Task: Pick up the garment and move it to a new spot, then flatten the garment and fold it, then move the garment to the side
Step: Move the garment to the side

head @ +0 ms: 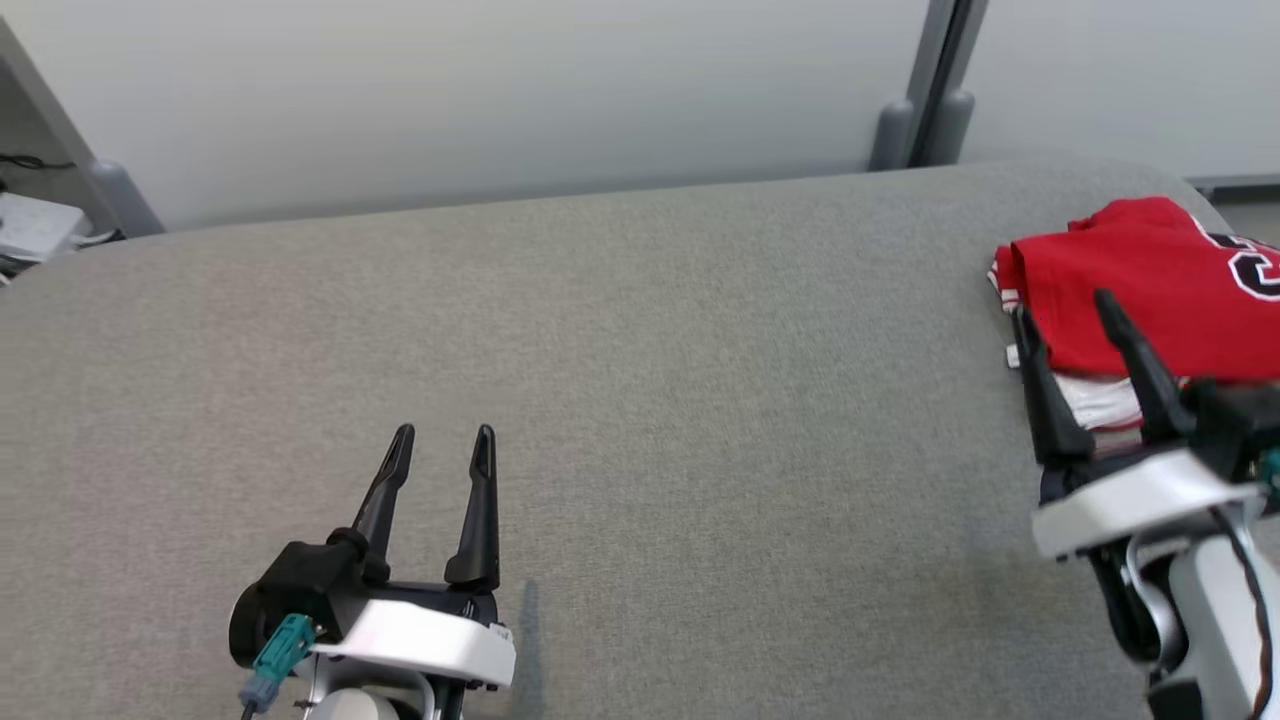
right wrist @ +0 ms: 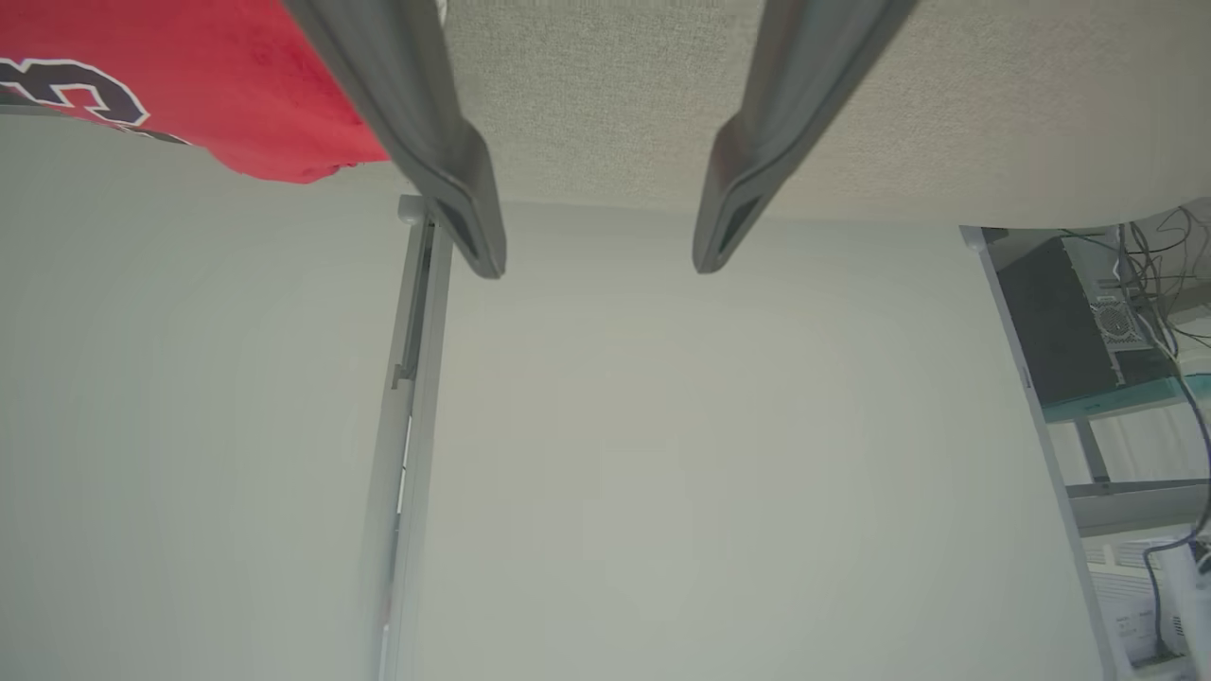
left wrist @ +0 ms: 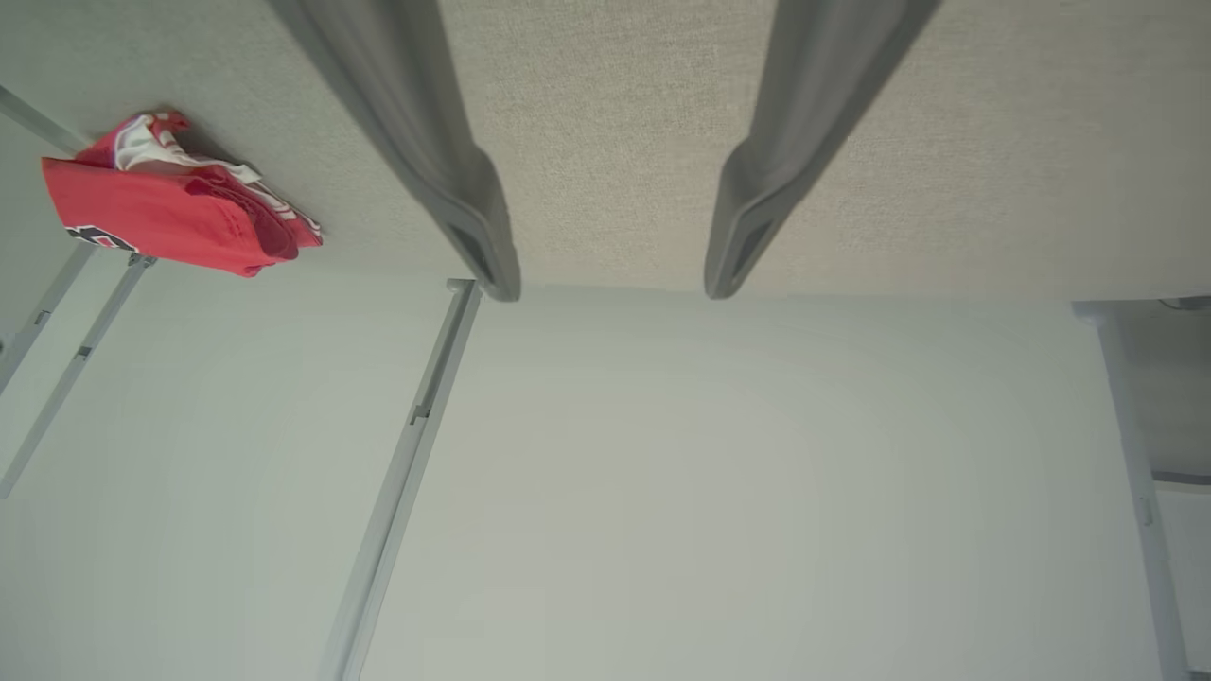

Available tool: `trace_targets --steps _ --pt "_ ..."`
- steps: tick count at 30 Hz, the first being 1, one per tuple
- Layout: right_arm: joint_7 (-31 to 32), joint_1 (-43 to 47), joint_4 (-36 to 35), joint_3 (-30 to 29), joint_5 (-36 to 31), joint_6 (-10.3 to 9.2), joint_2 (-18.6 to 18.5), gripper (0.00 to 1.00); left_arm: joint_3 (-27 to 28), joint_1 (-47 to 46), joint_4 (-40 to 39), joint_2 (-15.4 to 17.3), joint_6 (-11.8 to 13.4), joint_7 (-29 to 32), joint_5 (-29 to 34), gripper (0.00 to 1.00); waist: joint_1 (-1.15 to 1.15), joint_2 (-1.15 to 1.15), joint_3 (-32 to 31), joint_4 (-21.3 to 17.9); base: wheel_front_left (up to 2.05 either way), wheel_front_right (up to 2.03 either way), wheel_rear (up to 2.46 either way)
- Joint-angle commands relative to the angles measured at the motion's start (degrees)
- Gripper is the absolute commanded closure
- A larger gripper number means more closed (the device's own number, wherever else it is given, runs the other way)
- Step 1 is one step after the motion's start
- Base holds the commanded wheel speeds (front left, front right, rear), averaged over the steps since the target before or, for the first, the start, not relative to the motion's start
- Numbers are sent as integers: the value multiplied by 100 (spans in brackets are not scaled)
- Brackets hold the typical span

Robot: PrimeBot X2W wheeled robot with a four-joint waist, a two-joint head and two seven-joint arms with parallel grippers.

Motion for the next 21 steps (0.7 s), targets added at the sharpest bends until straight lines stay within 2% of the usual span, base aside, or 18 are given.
trace_targets --steps 1,11,21 --pt "-56 93 -237 20 -85 -1 6 0 202 -86 -183 21 41 -51 -1 0 0 0 -178 147 0 0 0" --pt "-56 1652 -1634 -593 -596 -1 555 0 406 349 -419 20 12 -51 215 0 0 0 -512 404 0 0 0" --pt "-57 2583 -2150 -693 -639 -1 767 0 473 826 -608 20 -87 -51 283 0 0 0 -785 489 0 0 0"
